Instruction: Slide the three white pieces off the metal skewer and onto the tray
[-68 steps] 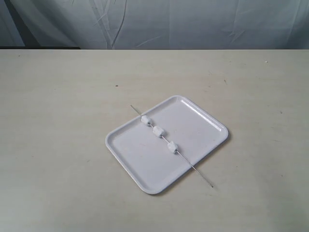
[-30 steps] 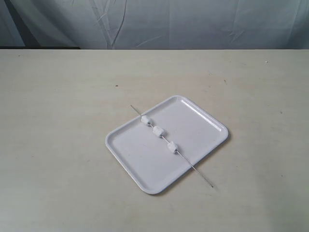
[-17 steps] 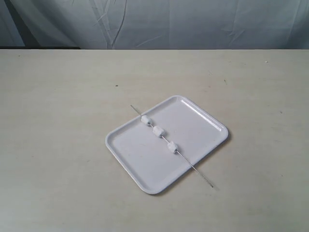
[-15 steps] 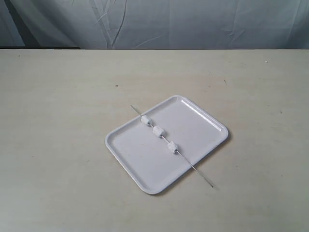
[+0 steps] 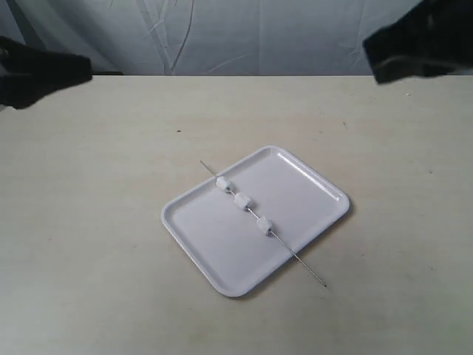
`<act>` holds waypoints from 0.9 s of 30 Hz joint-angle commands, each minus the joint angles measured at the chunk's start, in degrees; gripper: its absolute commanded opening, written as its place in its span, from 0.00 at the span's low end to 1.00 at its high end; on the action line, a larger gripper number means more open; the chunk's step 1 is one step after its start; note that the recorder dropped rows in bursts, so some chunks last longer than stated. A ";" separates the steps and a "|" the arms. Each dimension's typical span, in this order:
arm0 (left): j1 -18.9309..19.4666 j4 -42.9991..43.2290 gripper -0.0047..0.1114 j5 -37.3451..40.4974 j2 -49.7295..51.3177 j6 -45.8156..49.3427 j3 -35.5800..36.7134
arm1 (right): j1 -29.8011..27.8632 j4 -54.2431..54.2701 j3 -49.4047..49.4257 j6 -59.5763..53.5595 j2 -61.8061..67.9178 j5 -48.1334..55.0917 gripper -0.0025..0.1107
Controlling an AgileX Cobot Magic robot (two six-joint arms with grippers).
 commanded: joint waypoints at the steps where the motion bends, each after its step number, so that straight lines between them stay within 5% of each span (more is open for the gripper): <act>1: -3.03 0.27 0.17 -0.53 8.68 -0.36 0.43 | 0.14 -1.02 -0.36 -2.85 9.89 7.89 0.06; 3: -5.06 0.27 0.27 0.60 12.40 -0.36 0.43 | 0.14 -1.23 -0.36 -3.59 13.50 9.48 0.17; 4: -6.88 0.27 0.35 2.14 15.68 -0.36 0.43 | 0.14 -1.23 -0.36 -3.85 17.02 10.04 0.33; 6: -8.55 0.27 0.38 4.65 19.05 -0.36 0.43 | 0.14 0.56 -0.36 -4.66 21.11 11.12 0.47; 13: -10.22 -0.30 0.38 6.16 26.09 -1.09 0.43 | 0.96 10.69 1.05 -10.95 27.80 13.83 0.44; 21: -10.22 -0.93 0.38 3.85 28.32 -3.63 0.43 | 8.00 9.28 15.93 -14.41 27.80 -2.24 0.44; 27: -10.22 -2.61 0.38 2.49 28.32 -3.63 0.43 | 8.91 10.02 18.31 -14.50 28.32 -10.78 0.44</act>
